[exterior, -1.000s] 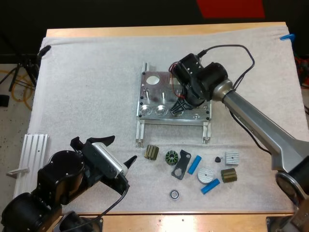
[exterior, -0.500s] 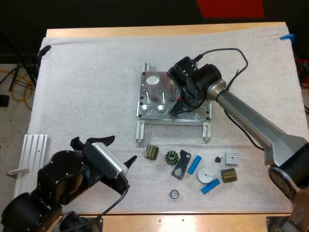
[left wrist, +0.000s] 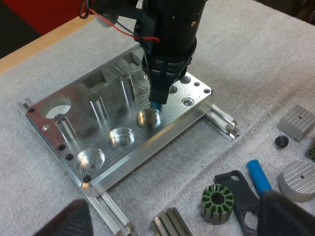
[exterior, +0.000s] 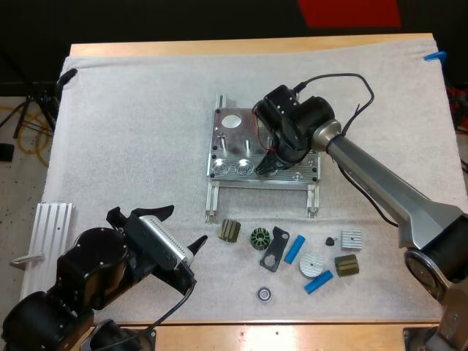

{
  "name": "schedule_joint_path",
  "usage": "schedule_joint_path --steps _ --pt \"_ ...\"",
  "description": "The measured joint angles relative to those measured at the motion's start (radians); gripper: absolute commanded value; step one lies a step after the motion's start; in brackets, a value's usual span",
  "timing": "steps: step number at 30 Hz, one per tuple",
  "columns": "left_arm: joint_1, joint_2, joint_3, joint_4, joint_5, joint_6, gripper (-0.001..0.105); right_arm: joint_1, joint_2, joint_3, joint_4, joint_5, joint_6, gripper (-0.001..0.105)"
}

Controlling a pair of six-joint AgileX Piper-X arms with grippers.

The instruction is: Load cells from left to right

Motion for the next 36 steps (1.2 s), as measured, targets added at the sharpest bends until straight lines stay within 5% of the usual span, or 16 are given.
schedule_joint_path --steps 27,29,34,36 --pt "0.000 0.000 0.000 0.000 0.000 0.000 0.067 0.002 0.022 -0.015 0.003 0.065 0.038 0.000" --pt "0.000 0.000 0.000 0.000 0.000 0.000 0.067 0.002 0.022 -0.015 0.002 0.067 0.038 0.008" --pt "0.000 0.000 0.000 0.000 0.000 0.000 0.067 0.002 0.031 -0.013 0.022 0.114 0.038 0.061" --pt "0.000 0.000 0.000 0.000 0.000 0.000 0.067 -0.001 0.044 -0.007 0.035 0.134 0.038 0.069"
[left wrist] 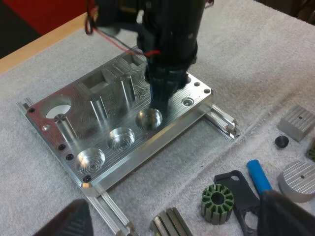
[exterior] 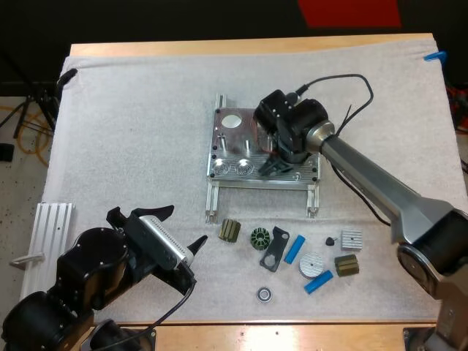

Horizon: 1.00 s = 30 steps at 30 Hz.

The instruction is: Load cells from left to right

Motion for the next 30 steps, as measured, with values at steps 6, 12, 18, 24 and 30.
schedule_joint_path --steps 6,12,18,24,30 --pt "0.000 0.000 0.000 0.000 0.000 0.000 0.067 -0.003 0.012 0.005 0.005 0.024 0.000 0.063" --pt "0.000 0.000 0.000 0.000 0.000 0.000 0.067 -0.003 -0.005 -0.022 0.002 0.023 0.000 0.063" --pt "0.000 0.000 0.000 0.001 0.000 0.000 0.067 -0.003 -0.069 -0.042 -0.029 0.023 0.000 0.063" --pt "0.000 0.000 0.000 0.001 0.000 0.000 0.067 -0.003 -0.095 -0.042 -0.058 0.078 0.000 0.063" --pt "0.000 0.000 0.000 0.001 0.000 0.000 0.067 -0.005 -0.080 -0.042 -0.058 0.122 0.000 0.063"
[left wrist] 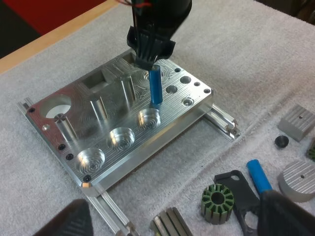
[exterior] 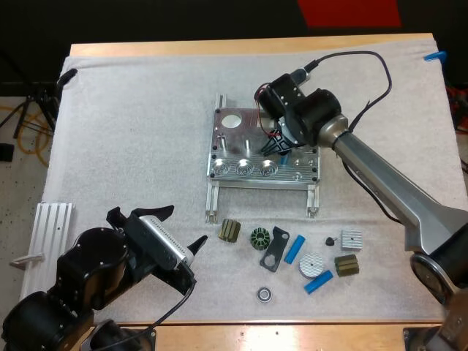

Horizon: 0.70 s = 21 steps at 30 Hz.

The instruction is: Load cells from left to right

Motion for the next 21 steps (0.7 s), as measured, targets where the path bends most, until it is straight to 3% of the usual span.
schedule_joint_path --steps 21 --pt "0.000 0.000 0.000 0.000 0.000 0.000 0.067 0.000 0.009 0.000 -0.002 -0.067 0.023 0.063"
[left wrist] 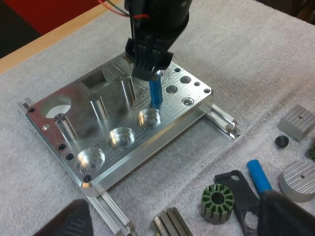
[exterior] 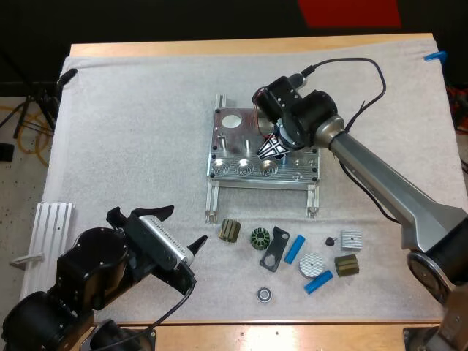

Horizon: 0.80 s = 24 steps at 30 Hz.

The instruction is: Load cells from left to right

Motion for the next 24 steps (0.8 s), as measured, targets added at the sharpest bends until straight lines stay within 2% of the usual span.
schedule_joint_path --steps 4,9,16,21,24 --pt "0.000 0.000 0.000 0.000 0.000 0.000 0.067 0.000 -0.058 0.000 0.014 -0.004 0.010 0.063" --pt "0.000 0.000 0.000 0.000 0.000 0.000 0.067 0.000 -0.174 0.000 0.124 -0.034 0.086 0.063" --pt "0.000 0.000 0.000 0.000 0.024 0.000 0.067 0.000 -0.298 0.002 0.233 -0.042 0.125 0.063" --pt "0.000 0.034 0.000 0.000 0.116 0.000 0.067 0.000 -0.429 0.082 0.231 -0.044 0.154 0.063" --pt "0.000 0.074 0.000 -0.010 0.208 0.000 0.067 0.000 -0.554 0.204 0.235 -0.045 0.190 0.063"
